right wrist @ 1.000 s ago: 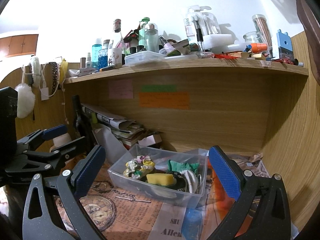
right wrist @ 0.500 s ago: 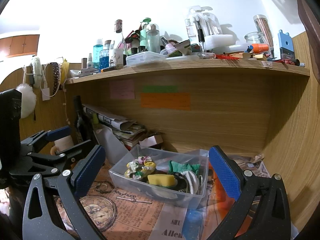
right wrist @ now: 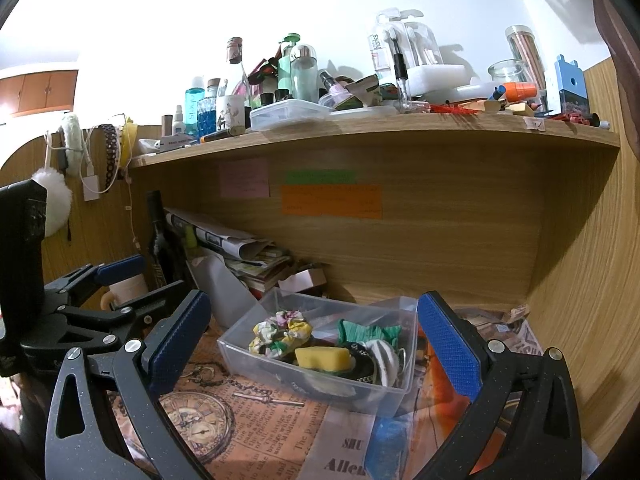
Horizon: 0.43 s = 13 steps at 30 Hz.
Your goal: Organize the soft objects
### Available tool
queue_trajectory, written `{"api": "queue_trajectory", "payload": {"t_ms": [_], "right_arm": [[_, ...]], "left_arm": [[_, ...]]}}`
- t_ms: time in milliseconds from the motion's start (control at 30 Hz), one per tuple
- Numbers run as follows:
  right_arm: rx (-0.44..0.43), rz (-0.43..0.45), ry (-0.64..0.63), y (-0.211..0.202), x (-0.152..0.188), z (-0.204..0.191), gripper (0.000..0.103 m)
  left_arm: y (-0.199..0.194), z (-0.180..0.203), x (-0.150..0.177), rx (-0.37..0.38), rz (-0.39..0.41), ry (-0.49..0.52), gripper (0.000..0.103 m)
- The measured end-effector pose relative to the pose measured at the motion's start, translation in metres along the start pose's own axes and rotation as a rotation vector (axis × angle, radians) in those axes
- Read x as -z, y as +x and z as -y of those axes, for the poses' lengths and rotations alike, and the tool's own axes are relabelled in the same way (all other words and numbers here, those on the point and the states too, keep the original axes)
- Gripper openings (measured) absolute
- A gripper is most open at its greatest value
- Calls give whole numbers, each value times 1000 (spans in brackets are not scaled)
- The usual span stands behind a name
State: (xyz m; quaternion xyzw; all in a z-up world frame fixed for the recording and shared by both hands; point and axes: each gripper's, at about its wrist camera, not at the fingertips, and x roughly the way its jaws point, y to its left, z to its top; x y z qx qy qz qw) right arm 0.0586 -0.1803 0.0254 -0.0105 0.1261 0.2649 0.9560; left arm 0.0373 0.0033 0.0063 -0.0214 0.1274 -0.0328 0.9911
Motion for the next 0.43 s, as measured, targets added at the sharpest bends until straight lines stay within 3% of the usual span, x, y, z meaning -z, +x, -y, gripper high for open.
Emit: {"api": "queue_trajectory", "payload": {"t_ms": [433], "right_arm": [[4,-12,12,4,5,1,103]], "left_arm": [[3,-2,2,4,-12,-6,103]]}}
